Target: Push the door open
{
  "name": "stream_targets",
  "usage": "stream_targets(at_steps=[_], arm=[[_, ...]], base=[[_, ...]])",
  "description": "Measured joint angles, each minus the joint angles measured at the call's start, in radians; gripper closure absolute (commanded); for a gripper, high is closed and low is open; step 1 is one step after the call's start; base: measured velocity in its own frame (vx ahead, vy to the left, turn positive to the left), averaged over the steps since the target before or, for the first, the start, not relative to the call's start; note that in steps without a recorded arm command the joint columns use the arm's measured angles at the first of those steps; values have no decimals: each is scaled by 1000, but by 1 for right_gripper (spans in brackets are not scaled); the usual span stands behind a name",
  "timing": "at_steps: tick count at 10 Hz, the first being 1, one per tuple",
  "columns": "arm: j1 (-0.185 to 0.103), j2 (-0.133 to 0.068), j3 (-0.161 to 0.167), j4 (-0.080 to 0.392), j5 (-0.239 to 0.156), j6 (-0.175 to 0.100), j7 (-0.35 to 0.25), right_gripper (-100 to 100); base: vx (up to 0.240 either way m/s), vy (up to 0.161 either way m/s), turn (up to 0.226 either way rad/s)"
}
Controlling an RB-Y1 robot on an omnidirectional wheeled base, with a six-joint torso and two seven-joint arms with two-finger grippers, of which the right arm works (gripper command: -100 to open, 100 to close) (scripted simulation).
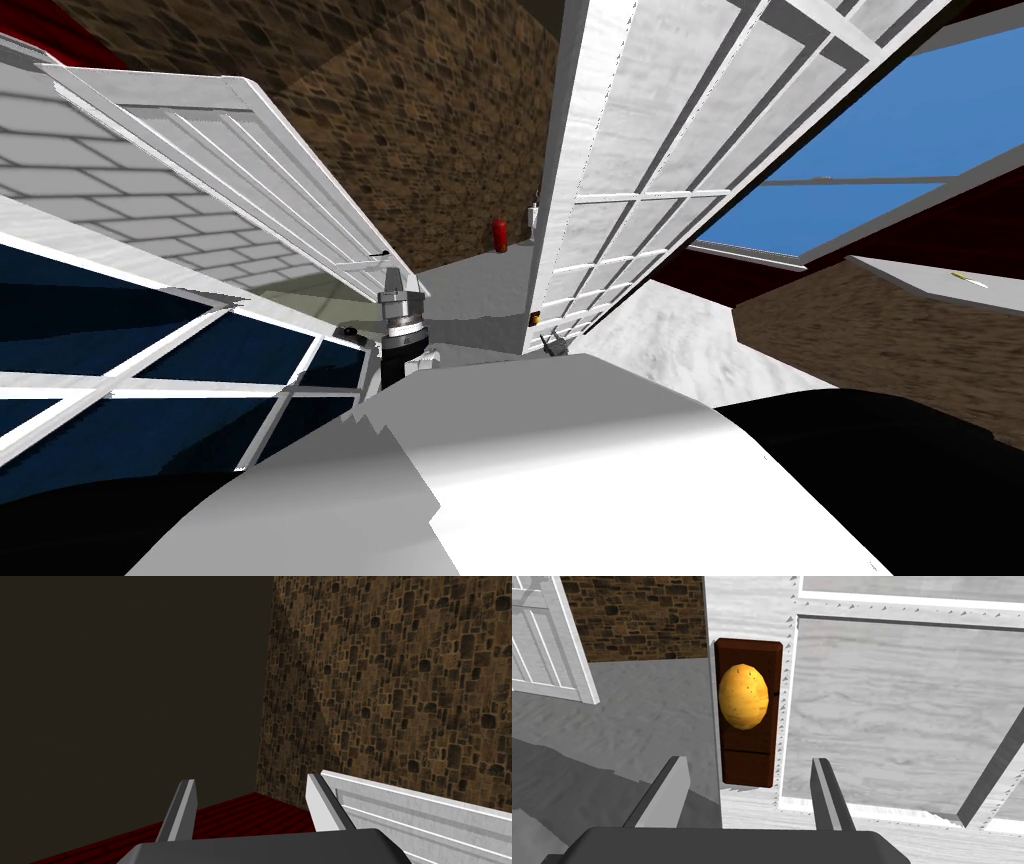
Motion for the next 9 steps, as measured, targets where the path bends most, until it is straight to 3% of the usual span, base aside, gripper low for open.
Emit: stream_targets(at_steps=[2, 3, 6, 9], arm=[[18, 18, -4, 4, -38, 10, 16, -100], [19, 20, -5, 4, -40, 12, 18, -100], [8, -1, -8, 5, -37, 2, 21, -100], [-9, 11, -13, 13, -35, -6, 26, -100]], base=[[-117, 40, -35], [110, 29, 22], [185, 32, 15], [207, 50, 14]])
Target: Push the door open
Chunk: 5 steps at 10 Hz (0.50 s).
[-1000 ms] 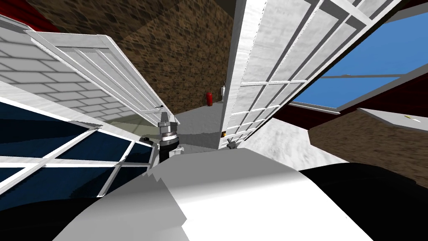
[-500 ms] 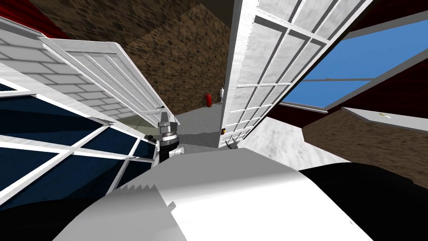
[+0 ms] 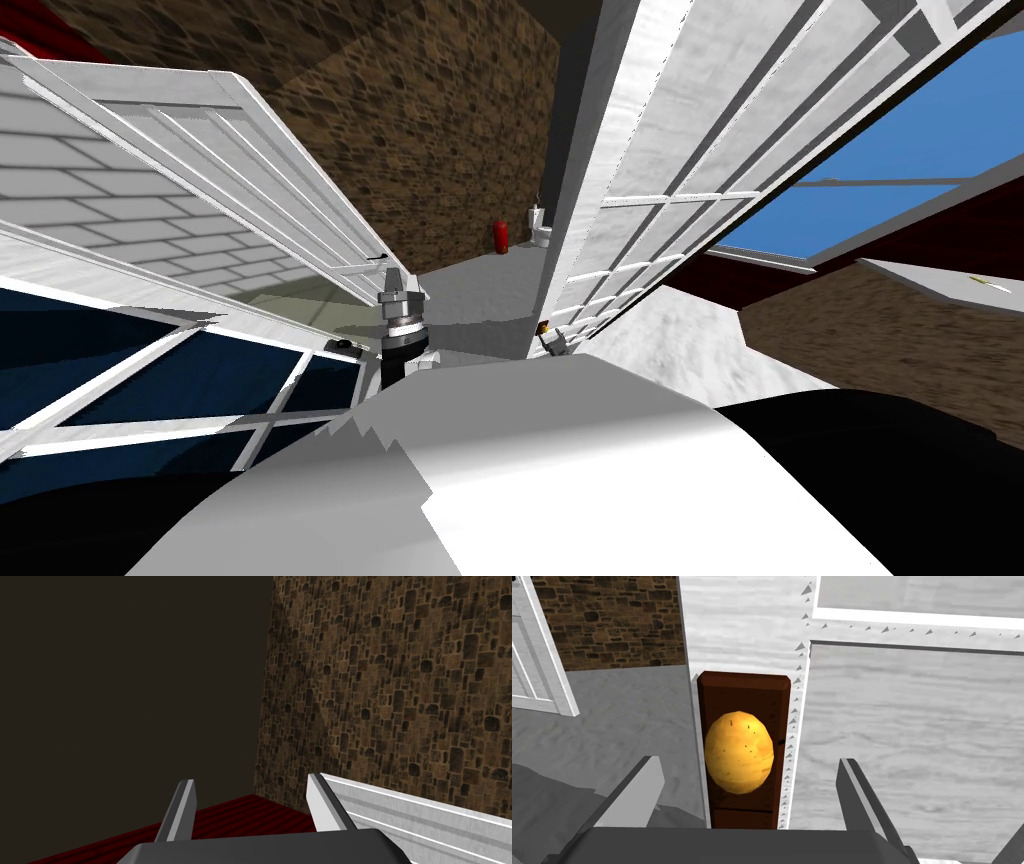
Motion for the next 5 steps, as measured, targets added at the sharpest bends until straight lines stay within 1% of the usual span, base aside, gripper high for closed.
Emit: stream_targets(at_steps=[1, 2, 5], arm=[[-5, 13, 0, -4, 2, -7, -1, -100], [-6, 15, 0, -5, 2, -9, -1, 100], [-5, 13, 0, -4, 2, -7, -1, 100]], base=[[78, 23, 0], [-7, -2, 0], [-27, -8, 0]])
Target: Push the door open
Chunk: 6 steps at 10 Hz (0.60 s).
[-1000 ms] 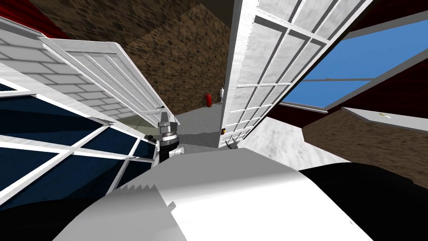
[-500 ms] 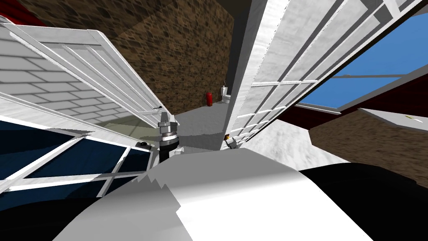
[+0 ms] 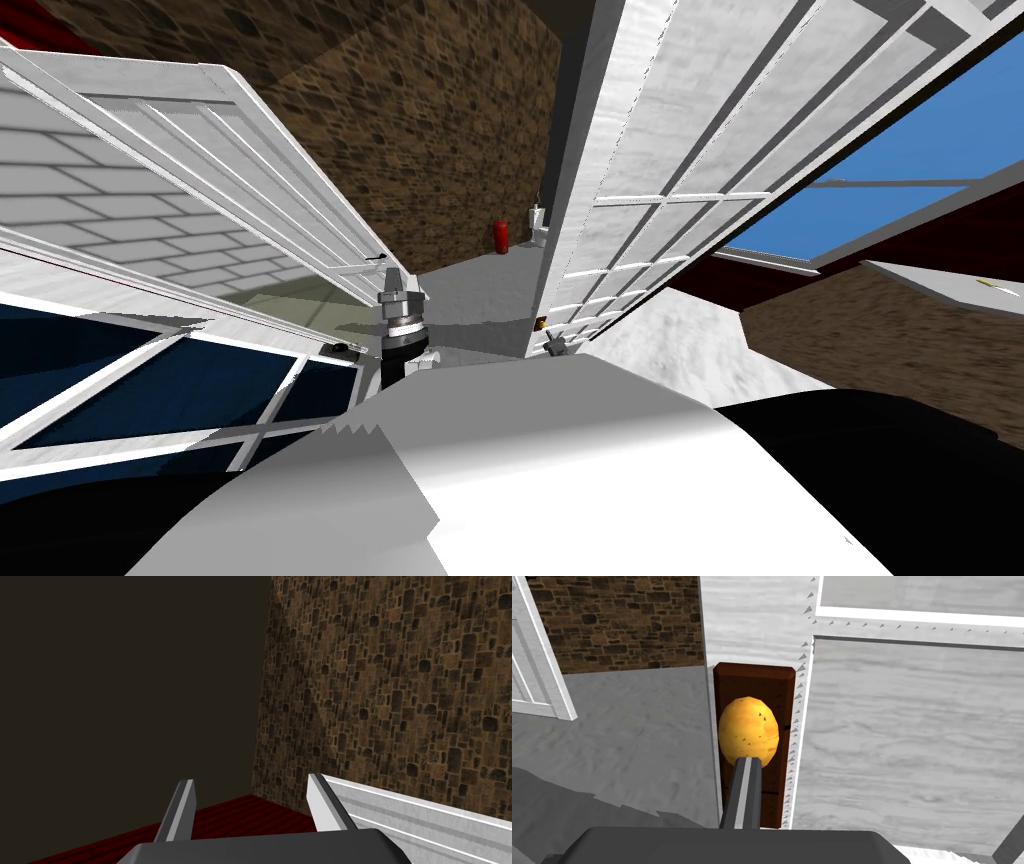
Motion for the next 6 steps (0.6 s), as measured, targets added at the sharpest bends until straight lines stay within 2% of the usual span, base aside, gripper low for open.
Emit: stream_targets(at_steps=[2, 3, 5, 6], arm=[[0, 0, 0, 0, 0, 0, 0, 100], [0, 0, 0, 0, 0, 0, 0, -100], [24, -18, -2, -6, -33, 7, 7, -100], [30, -10, -5, 5, -51, 17, 16, -100]], base=[[-4, -1, 0], [-104, 30, -73], [-213, 50, -77], [-102, 27, -14]])
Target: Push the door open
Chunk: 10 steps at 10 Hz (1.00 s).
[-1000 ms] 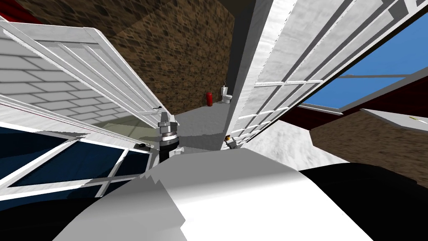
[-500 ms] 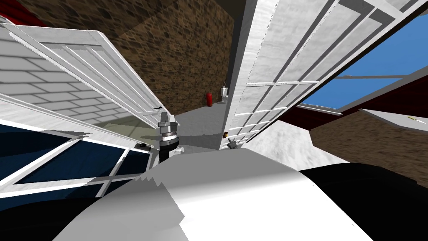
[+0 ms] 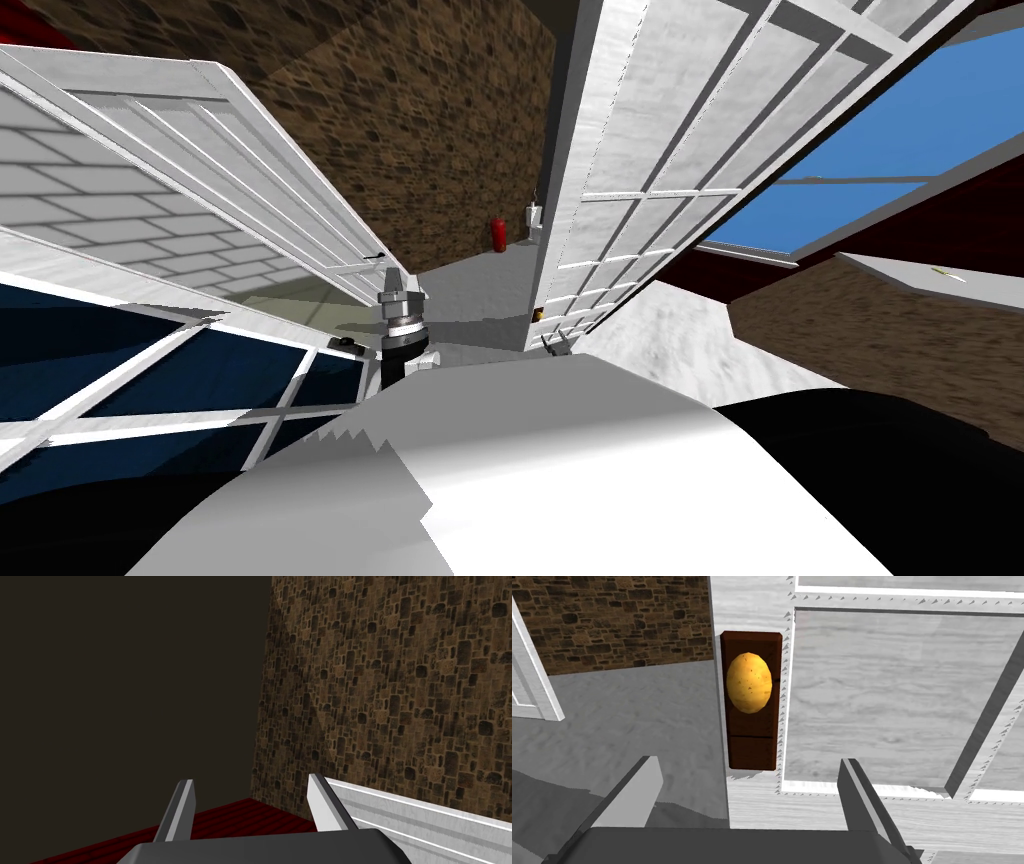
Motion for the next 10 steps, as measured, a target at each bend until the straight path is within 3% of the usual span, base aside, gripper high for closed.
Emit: stream_targets(at_steps=[4, 7, 8, 10], arm=[[-14, -19, -6, 1, 3, -13, -1, -100], [-31, -2, -11, 5, 9, -28, 0, -100], [-33, 0, -12, 5, 9, -28, 1, 100], [-33, 1, -8, 6, 10, -29, 0, 100]], base=[[177, 32, 18], [180, 30, 12], [-10, -1, 1], [-29, 2, 16]])
